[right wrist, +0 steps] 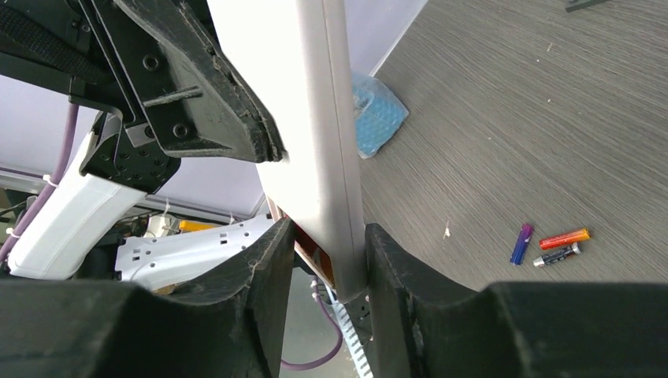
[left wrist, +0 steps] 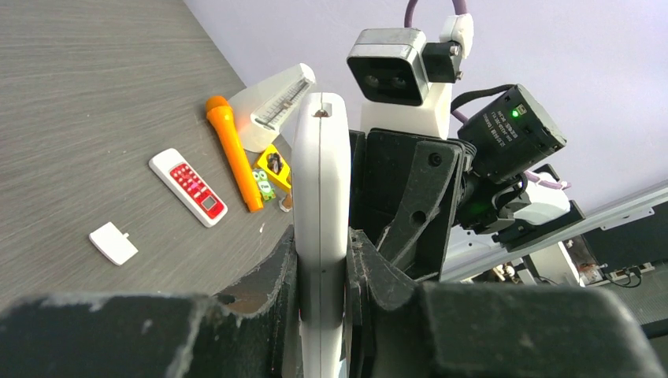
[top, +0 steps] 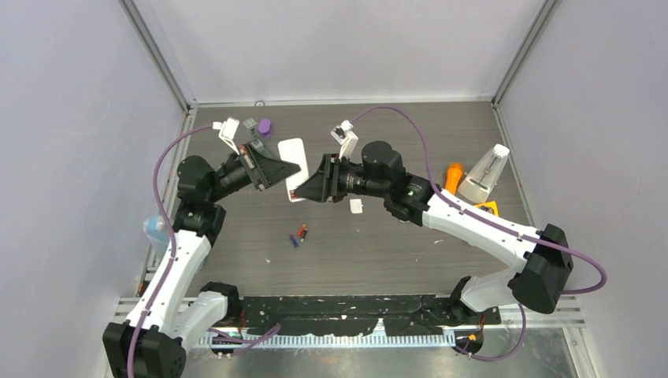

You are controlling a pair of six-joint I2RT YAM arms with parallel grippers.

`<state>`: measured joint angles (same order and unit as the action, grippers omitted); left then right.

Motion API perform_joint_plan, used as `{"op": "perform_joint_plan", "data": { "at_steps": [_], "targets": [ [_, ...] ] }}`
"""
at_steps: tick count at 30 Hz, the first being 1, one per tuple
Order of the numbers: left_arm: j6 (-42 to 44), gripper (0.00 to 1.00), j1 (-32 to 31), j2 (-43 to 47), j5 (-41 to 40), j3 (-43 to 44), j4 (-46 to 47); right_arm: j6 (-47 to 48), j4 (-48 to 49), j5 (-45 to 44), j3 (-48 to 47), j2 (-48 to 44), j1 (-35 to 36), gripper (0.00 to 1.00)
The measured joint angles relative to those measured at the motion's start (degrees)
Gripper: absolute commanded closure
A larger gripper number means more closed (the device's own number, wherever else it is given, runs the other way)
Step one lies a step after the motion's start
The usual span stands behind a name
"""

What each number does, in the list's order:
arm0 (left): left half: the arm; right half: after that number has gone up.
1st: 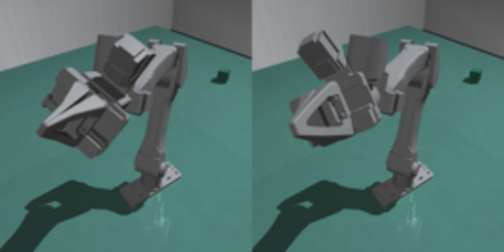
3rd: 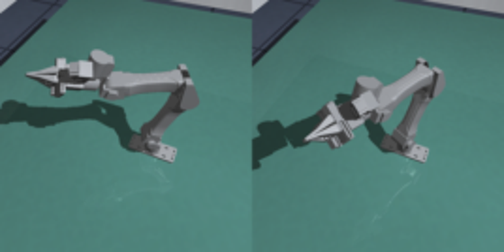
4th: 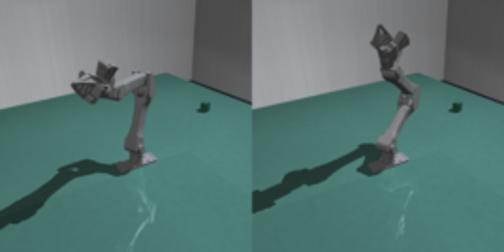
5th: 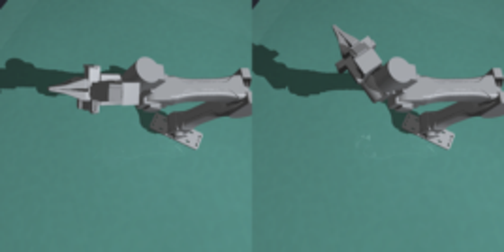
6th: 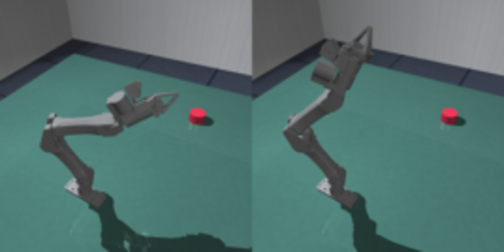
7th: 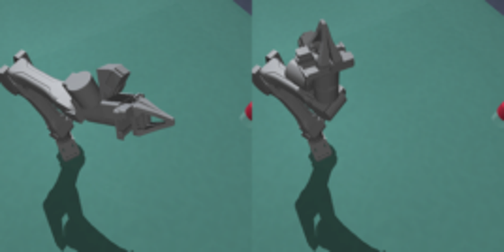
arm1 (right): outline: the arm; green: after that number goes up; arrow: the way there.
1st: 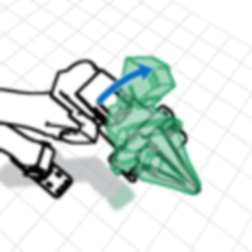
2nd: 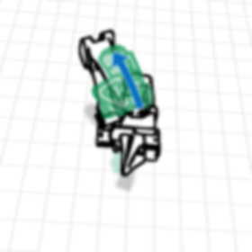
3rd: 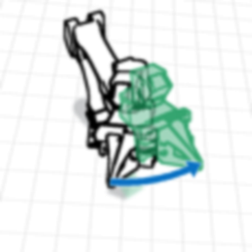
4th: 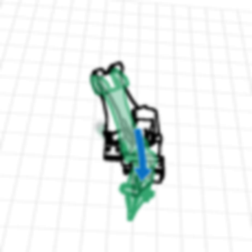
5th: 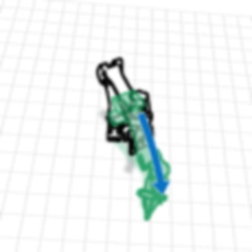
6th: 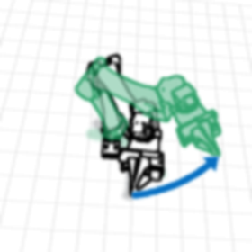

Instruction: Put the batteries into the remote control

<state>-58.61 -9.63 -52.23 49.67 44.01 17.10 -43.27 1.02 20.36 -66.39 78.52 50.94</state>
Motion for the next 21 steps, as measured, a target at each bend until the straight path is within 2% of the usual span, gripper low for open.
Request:
{"op": "perform_joint_plan", "data": {
  "at_steps": [6, 10, 11, 15, 17, 21],
  "targets": [
    [-1.2, 1.00, 0.4, -0.5, 1.0, 0.0, 0.1, 1.1, -1.0, 0.6, -0.2, 0.0, 0.0, 0.68],
    [-1.7, 1.00, 0.4, -0.8, 1.6, 0.0, 0.4, 1.9, -2.1, 1.3, -1.1, 0.5, 0.0, 0.66],
    [-1.9, 1.00, 0.5, -0.9, 1.7, 0.0, 0.5, 2.1, -2.4, 1.6, -1.4, 0.6, 0.0, 0.64],
    [-2.5, 1.00, 0.7, -1.0, 1.8, 0.0, 1.0, 2.6, -3.5, 1.6, -2.2, 0.8, 0.0, 0.33],
    [-2.8, 1.00, 0.7, -1.0, 1.8, 0.0, 1.3, 2.7, -4.7, 1.0, -2.4, 0.8, 0.0, 0.23],
    [-2.5, 1.00, 1.6, -1.0, 1.1, 0.0, 1.5, 2.8, -7.0, -0.3, -2.8, 0.7, -0.1, 0.15]
  ]
}}
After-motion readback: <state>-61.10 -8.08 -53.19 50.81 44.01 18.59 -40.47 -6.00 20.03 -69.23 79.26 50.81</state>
